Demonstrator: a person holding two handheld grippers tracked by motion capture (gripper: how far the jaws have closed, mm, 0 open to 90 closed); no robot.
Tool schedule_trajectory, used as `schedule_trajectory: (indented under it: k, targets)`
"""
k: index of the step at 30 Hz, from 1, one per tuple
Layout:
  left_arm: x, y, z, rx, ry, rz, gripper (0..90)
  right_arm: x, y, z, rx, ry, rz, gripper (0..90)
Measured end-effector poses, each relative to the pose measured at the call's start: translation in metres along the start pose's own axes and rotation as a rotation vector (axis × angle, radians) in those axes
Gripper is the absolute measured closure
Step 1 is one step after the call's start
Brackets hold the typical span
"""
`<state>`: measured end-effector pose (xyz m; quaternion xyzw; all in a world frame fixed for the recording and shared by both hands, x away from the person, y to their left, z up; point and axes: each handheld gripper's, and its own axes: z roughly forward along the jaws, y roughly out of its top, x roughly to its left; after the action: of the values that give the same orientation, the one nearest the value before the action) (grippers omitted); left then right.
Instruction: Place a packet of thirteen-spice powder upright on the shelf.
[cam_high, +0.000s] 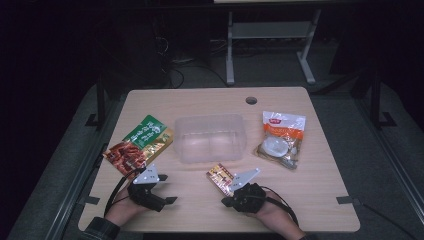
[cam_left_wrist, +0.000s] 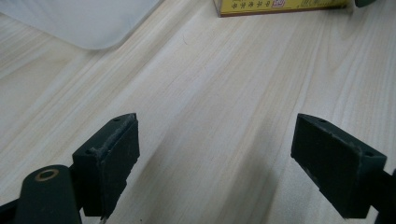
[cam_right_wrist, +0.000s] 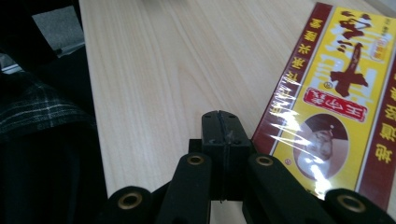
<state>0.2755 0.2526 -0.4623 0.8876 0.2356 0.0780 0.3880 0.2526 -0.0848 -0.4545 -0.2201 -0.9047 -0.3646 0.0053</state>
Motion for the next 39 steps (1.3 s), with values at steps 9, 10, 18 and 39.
schedule_trajectory:
  k: [9,10,18,39]
  targets:
    - [0.0,0.0,0.0,0.005,-0.002,0.007,14.9,-0.016,-0.01,-0.011,0.019,-0.062,0.022,89.8]
    - [0.0,0.0,0.0,0.006,-0.002,0.008,14.9,-0.016,-0.01,-0.011,0.019,-0.062,0.022,89.8]
    - [0.0,0.0,0.0,0.01,-0.002,0.014,14.8,-0.028,-0.015,-0.021,0.019,-0.1,0.02,89.8]
    - [0.0,0.0,0.001,0.01,-0.007,0.008,14.8,-0.058,-0.006,-0.052,-0.071,-0.085,0.027,47.7]
